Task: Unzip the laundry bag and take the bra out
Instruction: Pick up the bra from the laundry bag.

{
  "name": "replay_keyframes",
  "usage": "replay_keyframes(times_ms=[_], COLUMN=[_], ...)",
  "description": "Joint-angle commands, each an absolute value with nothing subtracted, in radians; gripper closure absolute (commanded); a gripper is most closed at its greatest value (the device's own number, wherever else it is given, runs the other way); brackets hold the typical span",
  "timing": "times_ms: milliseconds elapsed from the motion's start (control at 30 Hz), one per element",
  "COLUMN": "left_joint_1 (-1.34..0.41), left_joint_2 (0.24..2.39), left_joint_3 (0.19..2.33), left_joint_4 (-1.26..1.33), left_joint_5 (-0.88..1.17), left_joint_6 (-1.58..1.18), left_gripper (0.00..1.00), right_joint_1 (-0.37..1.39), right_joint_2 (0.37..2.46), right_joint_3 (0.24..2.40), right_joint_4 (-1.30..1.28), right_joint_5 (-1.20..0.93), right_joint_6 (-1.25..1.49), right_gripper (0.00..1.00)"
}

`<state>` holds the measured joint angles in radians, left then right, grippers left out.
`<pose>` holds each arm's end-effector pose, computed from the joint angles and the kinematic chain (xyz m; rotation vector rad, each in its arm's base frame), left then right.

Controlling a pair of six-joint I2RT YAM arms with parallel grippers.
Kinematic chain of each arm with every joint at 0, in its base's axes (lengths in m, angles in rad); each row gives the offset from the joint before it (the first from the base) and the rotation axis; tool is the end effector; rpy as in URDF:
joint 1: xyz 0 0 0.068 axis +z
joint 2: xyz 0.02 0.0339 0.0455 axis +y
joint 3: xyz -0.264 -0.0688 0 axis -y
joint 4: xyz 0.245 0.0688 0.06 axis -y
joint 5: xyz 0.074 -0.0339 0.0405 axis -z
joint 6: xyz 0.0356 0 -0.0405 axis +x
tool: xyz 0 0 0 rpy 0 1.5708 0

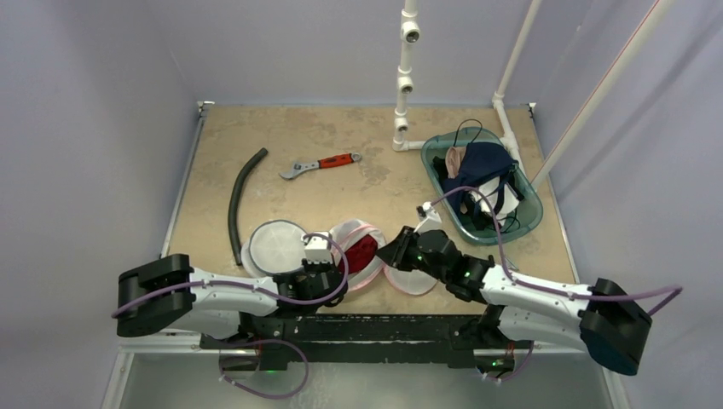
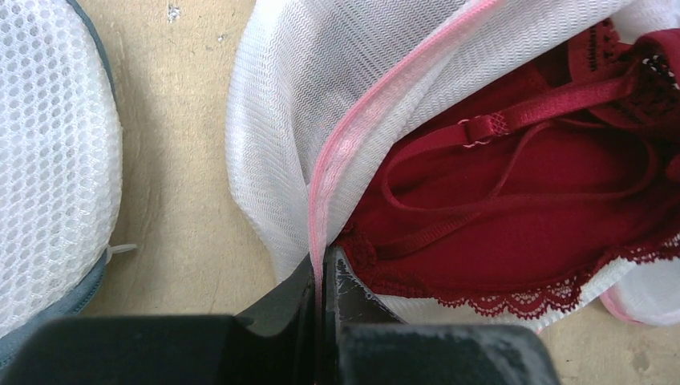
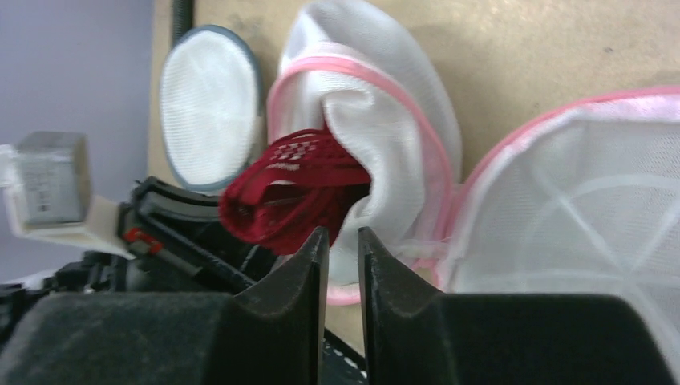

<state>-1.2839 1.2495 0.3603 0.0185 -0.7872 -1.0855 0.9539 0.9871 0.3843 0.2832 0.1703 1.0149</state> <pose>0.0812 -0.1861 0.1357 -0.1110 2.1637 -0.3895 0.1287 0.1710 0.2100 0.1900 2.0573 1.1434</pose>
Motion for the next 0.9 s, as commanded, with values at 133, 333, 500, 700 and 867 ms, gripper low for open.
replay_keyframes(times_ms=[133, 333, 500, 700, 867], left_joint_1=[-1.282, -1.281, -1.281, -1.282, -1.282], left_joint_2=[1.291, 1.327, 1.330, 1.331, 1.359], left_joint_3=[0.371, 0.380, 0.392, 0.400, 0.413], left_joint_4=[0.054, 0.067, 0.052, 0.060, 0.061], left_joint_5=[-0.771, -0.766, -0.766, -0.774, -0.776], left_joint_6=[-1.100, -1.097, -1.094, -1.083, -1.089], left_gripper=[1.00, 1.00, 1.00, 1.00, 1.00], right_joint_1=[0.905, 0.823, 0.824, 0.847, 0.848], right_joint_2=[1.111, 1.235, 1.053, 0.737, 0.761], right_joint_3=[0.331, 0.307, 0.362, 0.465, 0.460], right_joint_4=[0.340, 0.391, 0.241, 0.088, 0.230], right_joint_5=[0.206, 0.173, 0.253, 0.204, -0.006], right_joint_6=[1.022, 0.972, 0.926, 0.842, 0.872], right_gripper=[0.83, 0.83, 0.73, 0.44, 0.27])
